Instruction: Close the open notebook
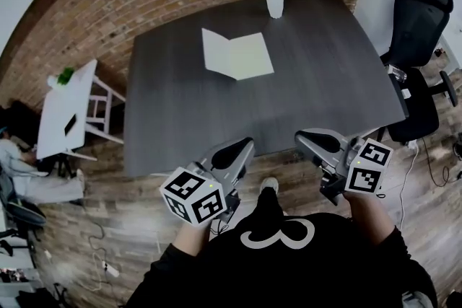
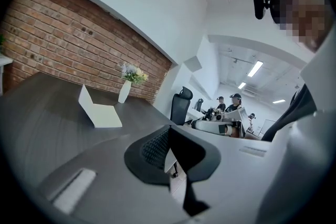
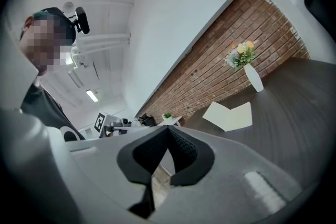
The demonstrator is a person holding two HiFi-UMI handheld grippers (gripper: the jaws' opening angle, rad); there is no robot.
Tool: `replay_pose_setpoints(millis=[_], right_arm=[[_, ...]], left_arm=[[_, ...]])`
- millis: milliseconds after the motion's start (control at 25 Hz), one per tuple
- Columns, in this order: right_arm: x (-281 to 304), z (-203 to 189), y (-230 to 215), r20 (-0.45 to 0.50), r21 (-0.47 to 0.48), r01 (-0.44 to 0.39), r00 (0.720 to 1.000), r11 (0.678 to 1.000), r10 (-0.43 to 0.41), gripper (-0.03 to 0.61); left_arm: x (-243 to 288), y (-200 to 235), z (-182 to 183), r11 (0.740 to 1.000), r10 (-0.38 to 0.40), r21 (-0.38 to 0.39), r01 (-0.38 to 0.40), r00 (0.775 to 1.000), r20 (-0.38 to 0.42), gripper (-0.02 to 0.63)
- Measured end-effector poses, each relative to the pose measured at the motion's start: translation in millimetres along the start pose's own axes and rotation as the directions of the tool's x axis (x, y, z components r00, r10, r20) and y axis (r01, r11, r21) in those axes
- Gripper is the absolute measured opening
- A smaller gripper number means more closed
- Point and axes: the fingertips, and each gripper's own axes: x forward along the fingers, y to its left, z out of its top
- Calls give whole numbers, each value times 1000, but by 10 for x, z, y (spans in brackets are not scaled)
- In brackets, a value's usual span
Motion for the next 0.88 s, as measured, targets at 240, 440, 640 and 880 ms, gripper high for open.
replay_pose_setpoints(millis=[240, 440, 640, 880], right_arm=[[471, 255, -406, -20, 3, 31, 999, 1000, -31, 0], [845, 503, -623, -27, -21, 47, 998, 999, -48, 0], [1070, 708, -741, -4, -66, 62, 998, 996, -62, 0], [1146, 837, -902, 2, -70, 76, 997, 995, -76, 0]], left_arm=[[321, 474, 331, 999, -48, 14, 48, 999, -5, 15], [444, 888, 643, 998, -61, 27, 61, 998, 22, 15], [525, 1155, 837, 996, -65, 64, 63, 997, 29, 15], [630, 1429, 1009, 997, -35, 69, 31, 998, 52, 15]])
